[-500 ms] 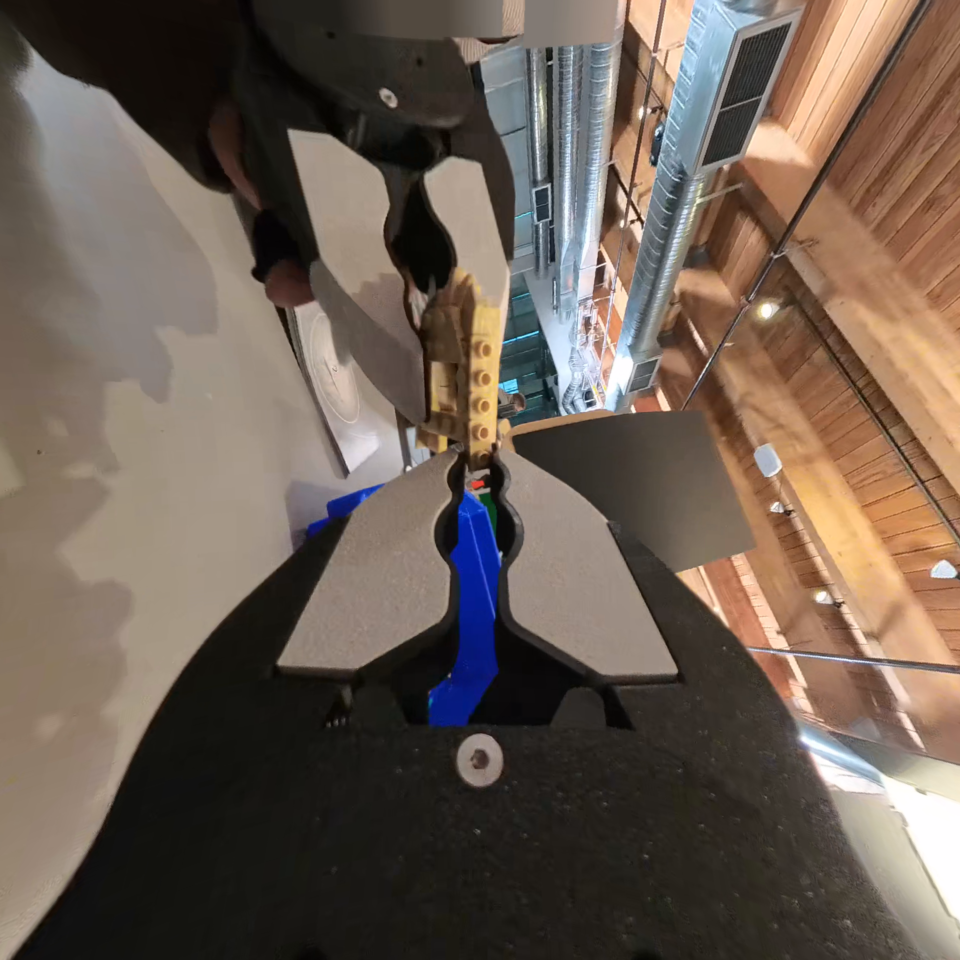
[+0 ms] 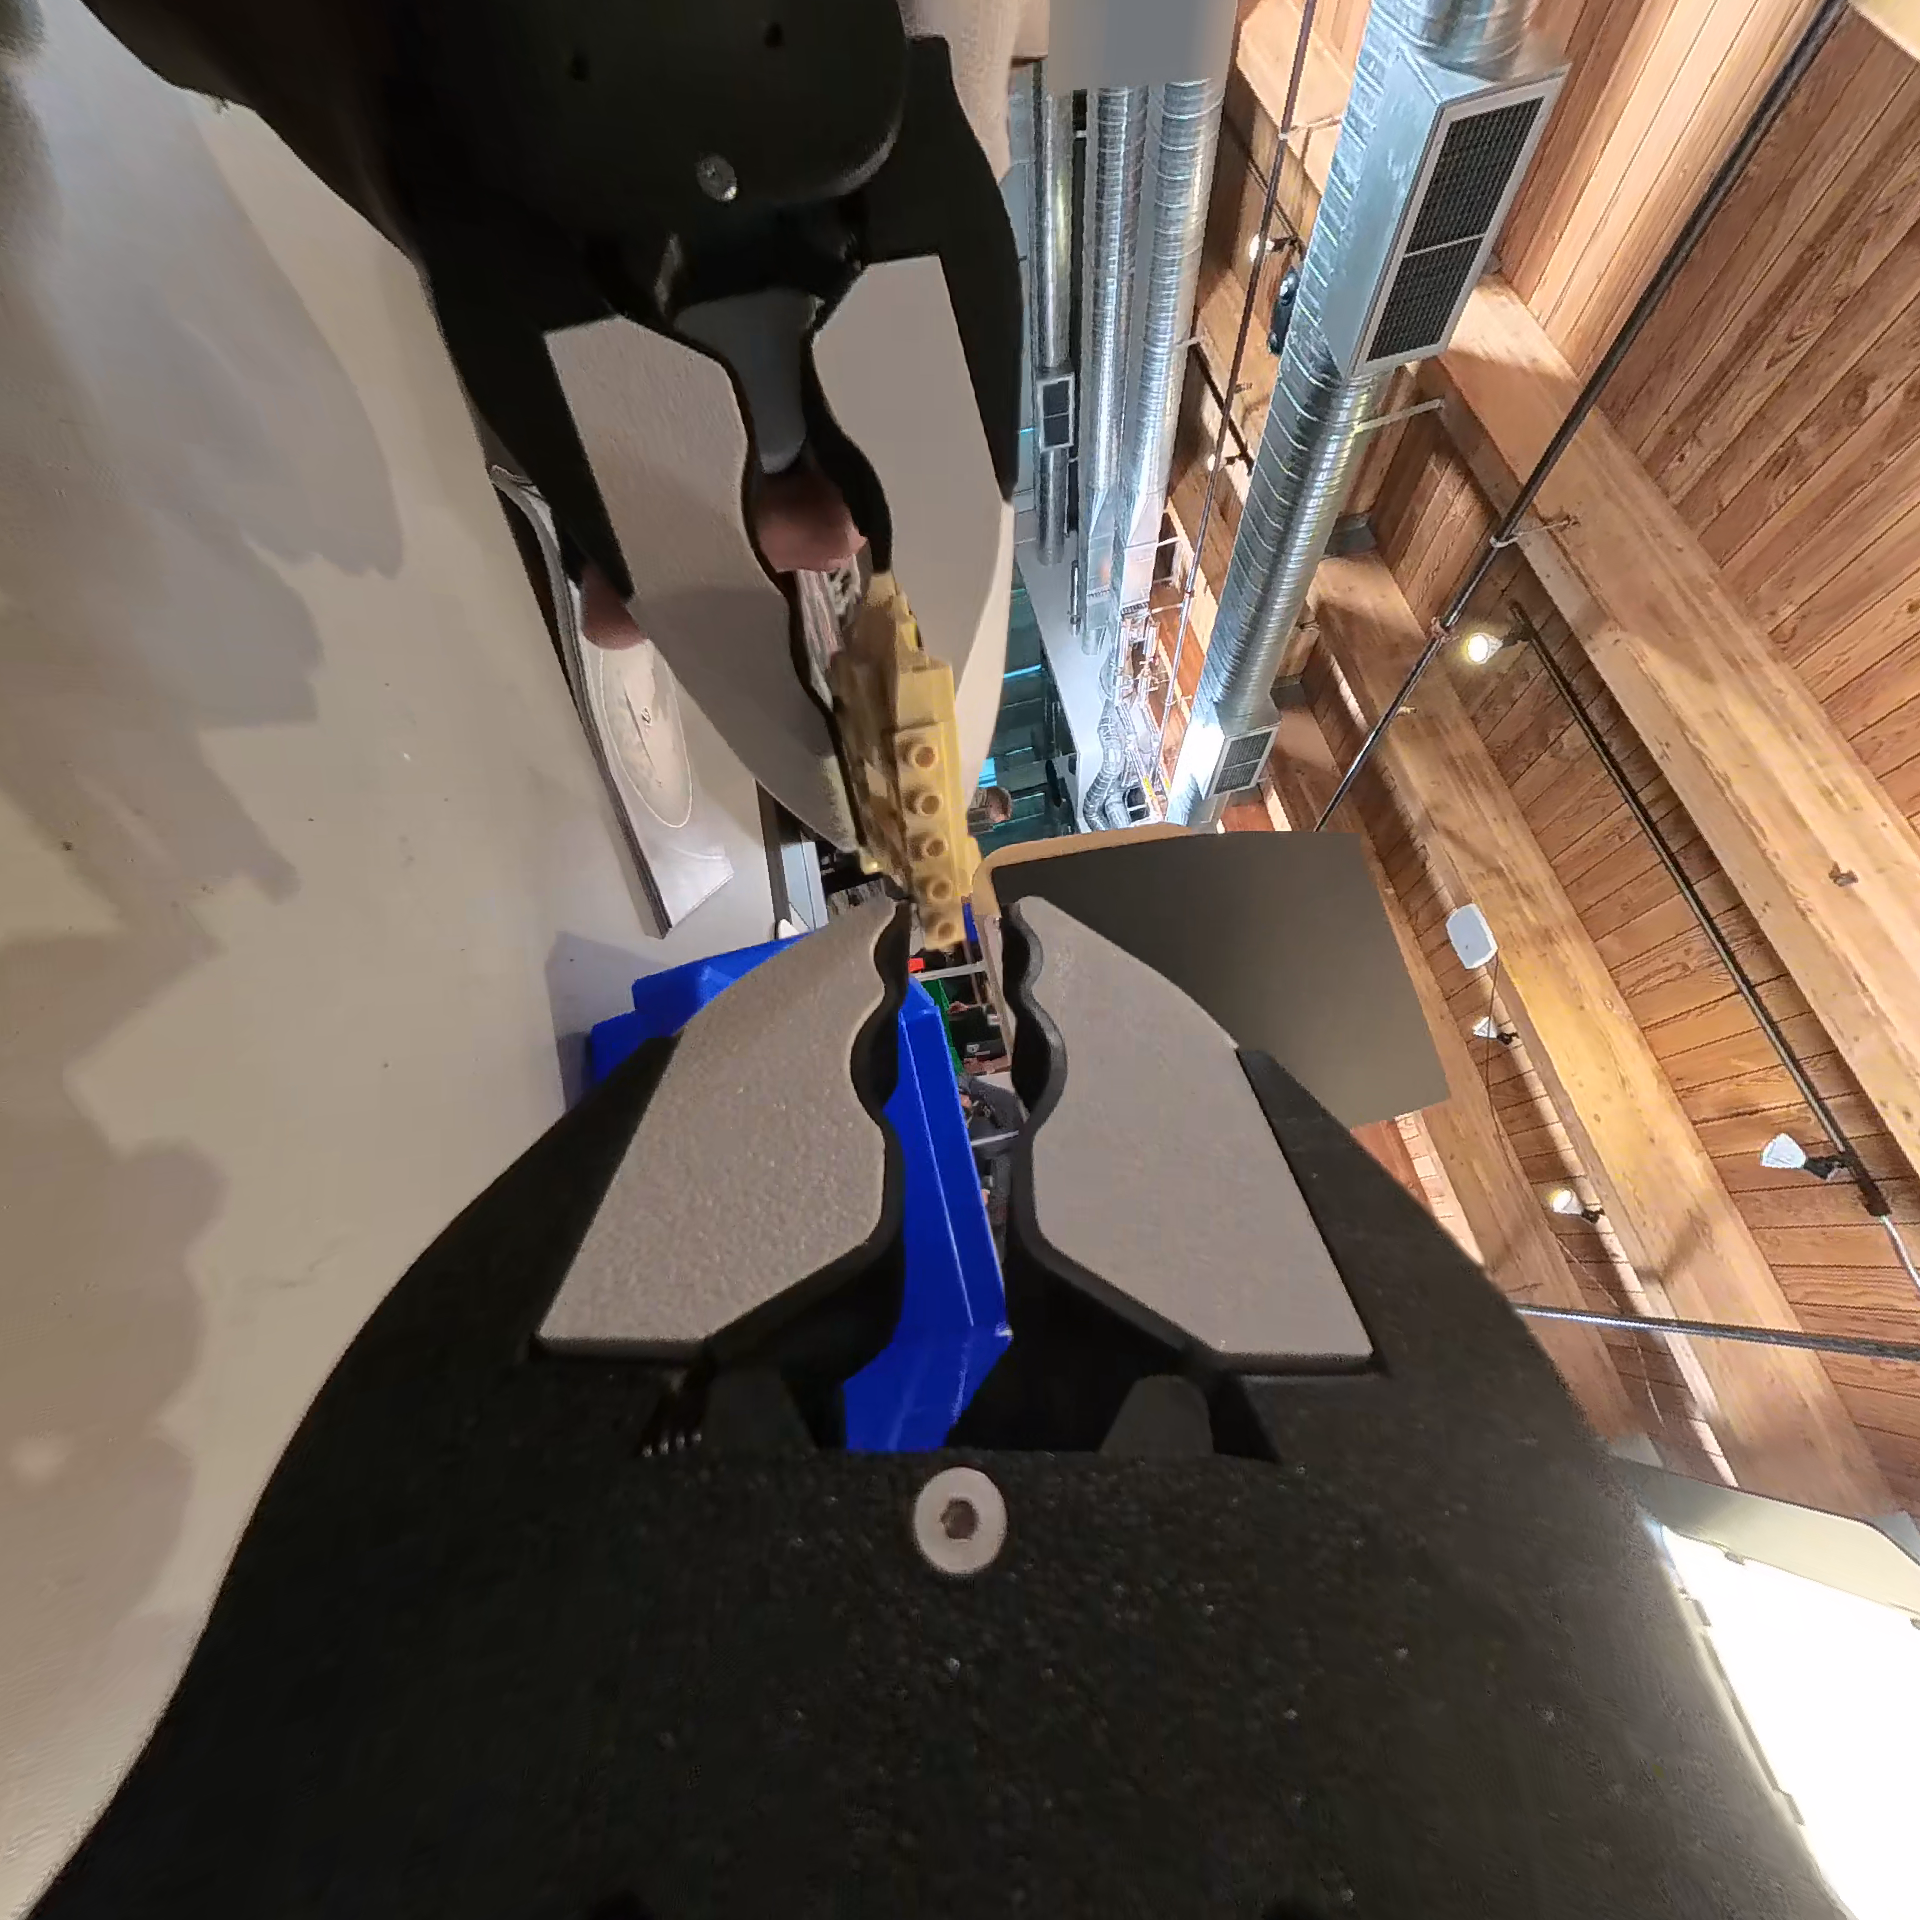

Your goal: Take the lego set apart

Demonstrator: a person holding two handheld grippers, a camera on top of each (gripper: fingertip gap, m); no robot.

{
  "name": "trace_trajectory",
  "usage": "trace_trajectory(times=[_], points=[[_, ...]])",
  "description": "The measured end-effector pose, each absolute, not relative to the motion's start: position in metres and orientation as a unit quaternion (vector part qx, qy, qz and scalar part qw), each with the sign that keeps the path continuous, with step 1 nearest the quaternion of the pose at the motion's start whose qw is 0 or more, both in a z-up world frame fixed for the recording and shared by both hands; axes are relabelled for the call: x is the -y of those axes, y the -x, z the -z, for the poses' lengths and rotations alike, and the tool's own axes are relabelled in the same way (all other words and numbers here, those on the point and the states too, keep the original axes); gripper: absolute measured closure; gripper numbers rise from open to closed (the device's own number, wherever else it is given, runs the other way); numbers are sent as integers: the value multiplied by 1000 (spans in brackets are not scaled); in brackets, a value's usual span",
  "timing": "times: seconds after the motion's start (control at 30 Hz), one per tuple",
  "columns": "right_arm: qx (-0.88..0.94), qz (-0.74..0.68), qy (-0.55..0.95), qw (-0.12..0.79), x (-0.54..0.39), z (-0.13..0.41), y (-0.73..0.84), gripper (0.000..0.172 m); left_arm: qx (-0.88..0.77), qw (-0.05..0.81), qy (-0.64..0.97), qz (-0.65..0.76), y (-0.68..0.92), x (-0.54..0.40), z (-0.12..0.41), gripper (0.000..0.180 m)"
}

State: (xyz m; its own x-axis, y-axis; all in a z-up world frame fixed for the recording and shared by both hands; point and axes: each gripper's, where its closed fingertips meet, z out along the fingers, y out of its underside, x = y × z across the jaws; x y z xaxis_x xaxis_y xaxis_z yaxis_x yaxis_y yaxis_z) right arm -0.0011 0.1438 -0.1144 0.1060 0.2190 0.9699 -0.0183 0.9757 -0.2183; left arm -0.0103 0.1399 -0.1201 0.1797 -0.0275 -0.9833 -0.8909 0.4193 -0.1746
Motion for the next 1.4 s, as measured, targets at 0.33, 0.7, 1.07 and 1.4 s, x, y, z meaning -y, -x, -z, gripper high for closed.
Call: trace_trajectory(times=[0.33, 0.7, 1.07, 1.4], points=[[676, -104, 125, 719, -147, 125, 12, 160, -493, 658, 547, -158, 10, -146, 131, 164], [679, -344, 339, 553, -160, 138, 20, 161, -341, 608, 701, 153, 15, -154, 142, 165], [704, -445, 325, 448, -139, 139, 4, 152, -425, 567, 686, 166, 0, -136, 156, 166], [793, -399, 254, 384, -114, 168, -4, 159, -513, 516, 668, 154, -12, -118, 178, 165]])
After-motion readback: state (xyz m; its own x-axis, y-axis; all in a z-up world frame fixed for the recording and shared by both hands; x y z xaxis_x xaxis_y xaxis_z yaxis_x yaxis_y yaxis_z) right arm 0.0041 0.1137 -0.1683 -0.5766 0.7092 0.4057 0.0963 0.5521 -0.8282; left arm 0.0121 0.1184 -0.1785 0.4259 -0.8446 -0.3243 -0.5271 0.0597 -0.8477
